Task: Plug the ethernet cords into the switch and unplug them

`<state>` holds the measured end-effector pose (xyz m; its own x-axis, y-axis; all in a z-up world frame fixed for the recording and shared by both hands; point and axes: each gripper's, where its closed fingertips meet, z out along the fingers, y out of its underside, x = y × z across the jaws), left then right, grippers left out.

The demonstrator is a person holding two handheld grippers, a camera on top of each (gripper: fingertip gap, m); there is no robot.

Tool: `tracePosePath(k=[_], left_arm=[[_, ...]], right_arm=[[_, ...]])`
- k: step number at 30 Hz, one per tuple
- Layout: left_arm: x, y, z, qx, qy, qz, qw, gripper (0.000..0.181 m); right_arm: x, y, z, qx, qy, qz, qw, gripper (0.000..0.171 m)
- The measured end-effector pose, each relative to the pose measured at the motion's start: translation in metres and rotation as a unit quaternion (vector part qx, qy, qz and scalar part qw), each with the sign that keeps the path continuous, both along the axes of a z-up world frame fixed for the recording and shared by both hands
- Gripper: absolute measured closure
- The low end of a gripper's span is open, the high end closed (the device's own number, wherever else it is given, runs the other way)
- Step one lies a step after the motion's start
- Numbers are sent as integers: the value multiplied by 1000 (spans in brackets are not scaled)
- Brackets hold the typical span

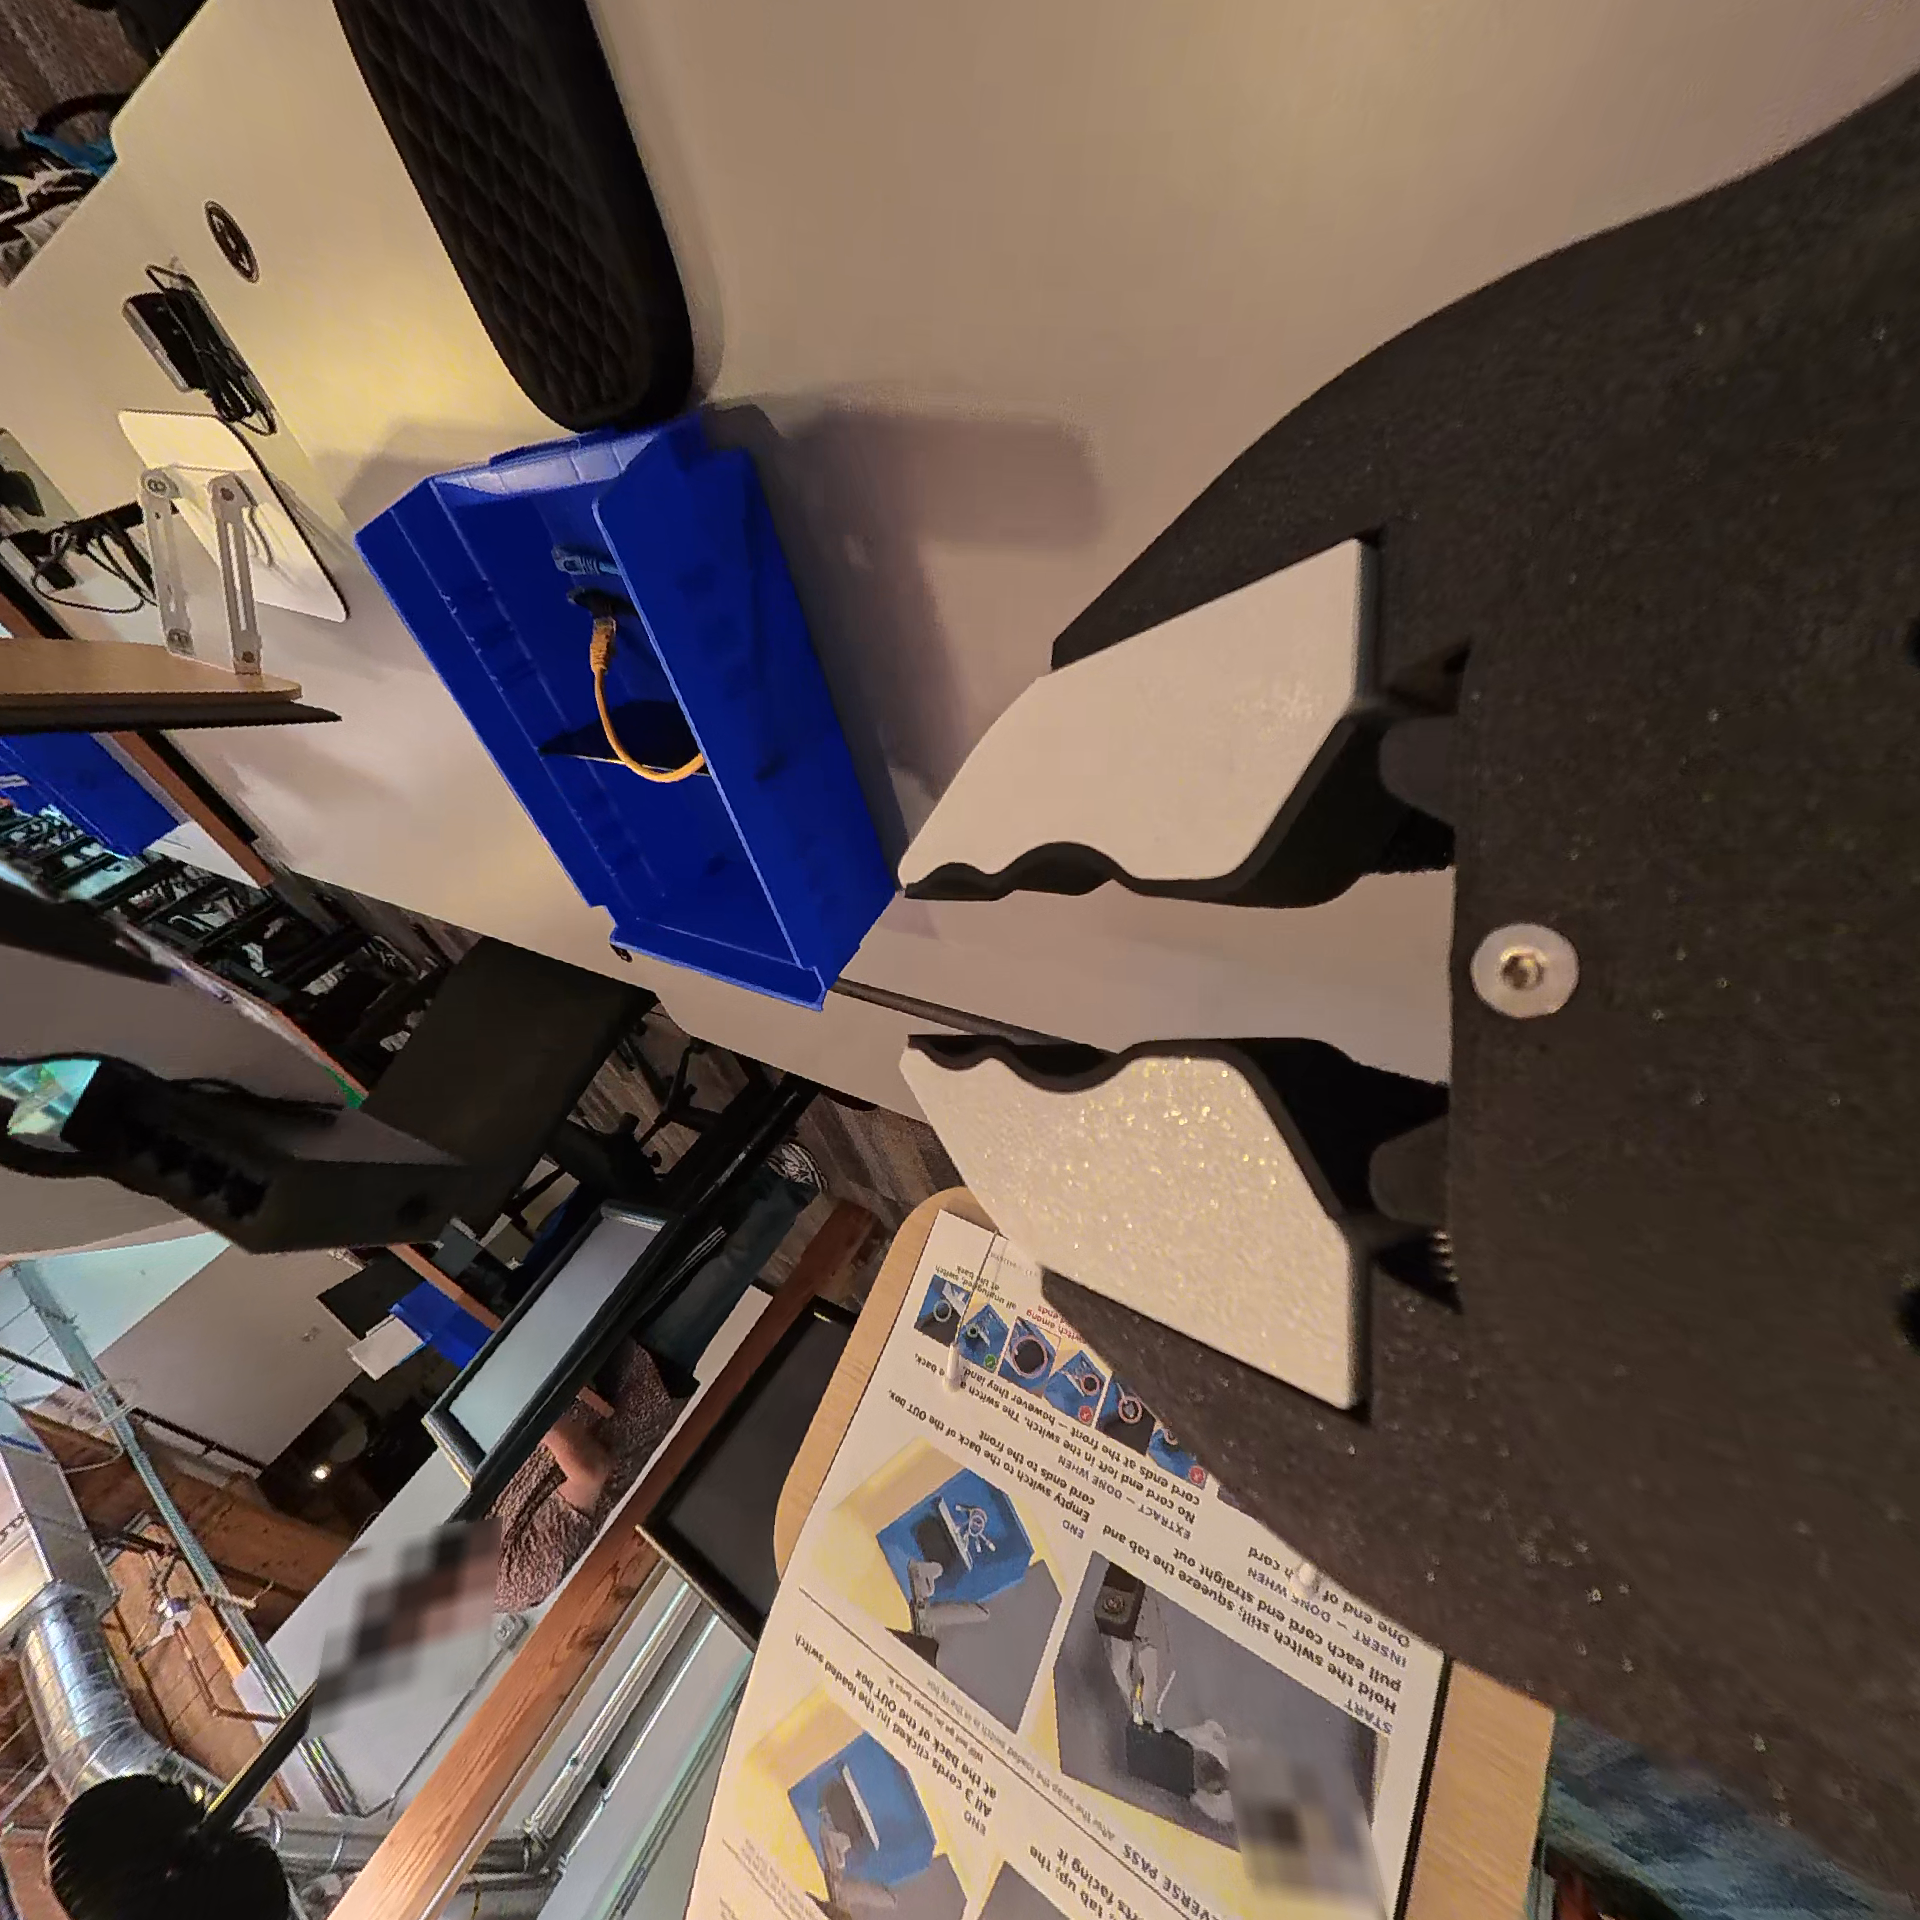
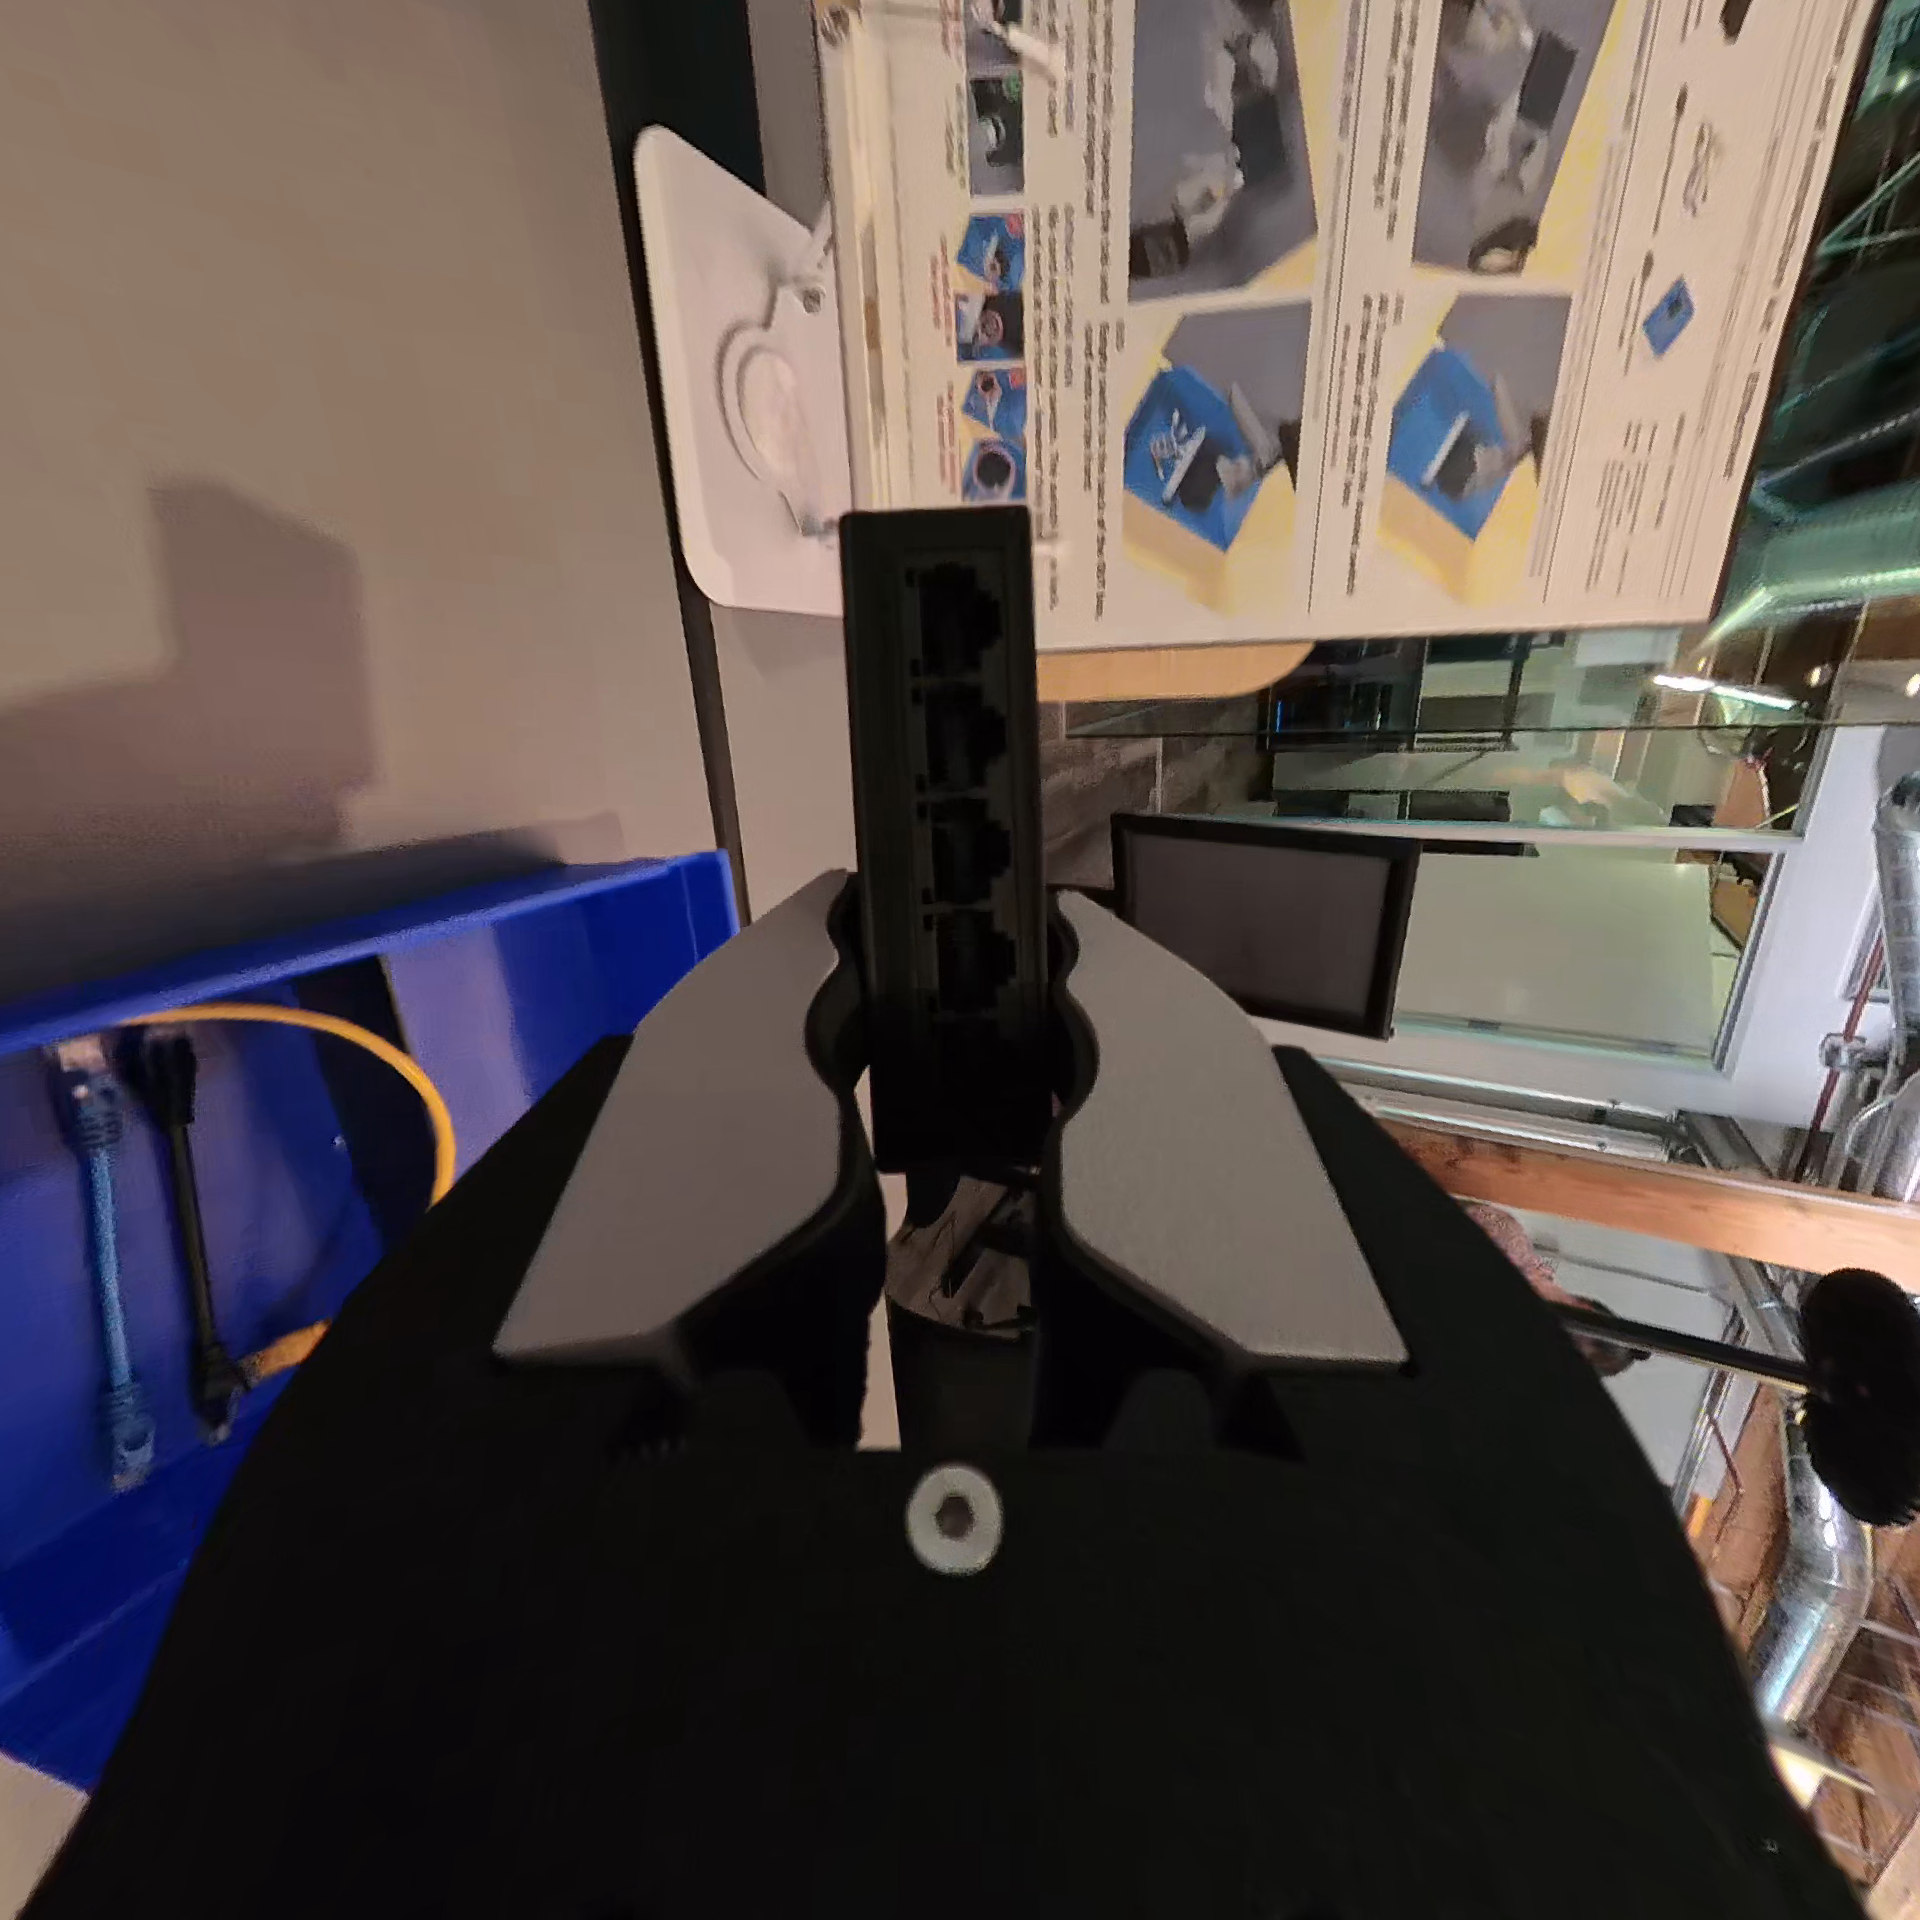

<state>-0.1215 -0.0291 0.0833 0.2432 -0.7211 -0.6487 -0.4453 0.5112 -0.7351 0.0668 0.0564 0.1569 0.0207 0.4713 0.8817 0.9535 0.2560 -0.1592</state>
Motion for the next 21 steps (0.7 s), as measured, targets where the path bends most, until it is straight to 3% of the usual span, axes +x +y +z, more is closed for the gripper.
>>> tracePosePath(k=[9, 21], left_arm=[[-13, 2, 9, 7, -4, 19, 1000, 158], [-34, 6, 24, 17, -26, 40, 999, 159]], right_arm=[[62, 45, -7, -34, 29, -63, 997, 142], [116, 87, -109, -139, 11, -112, 984, 142]])
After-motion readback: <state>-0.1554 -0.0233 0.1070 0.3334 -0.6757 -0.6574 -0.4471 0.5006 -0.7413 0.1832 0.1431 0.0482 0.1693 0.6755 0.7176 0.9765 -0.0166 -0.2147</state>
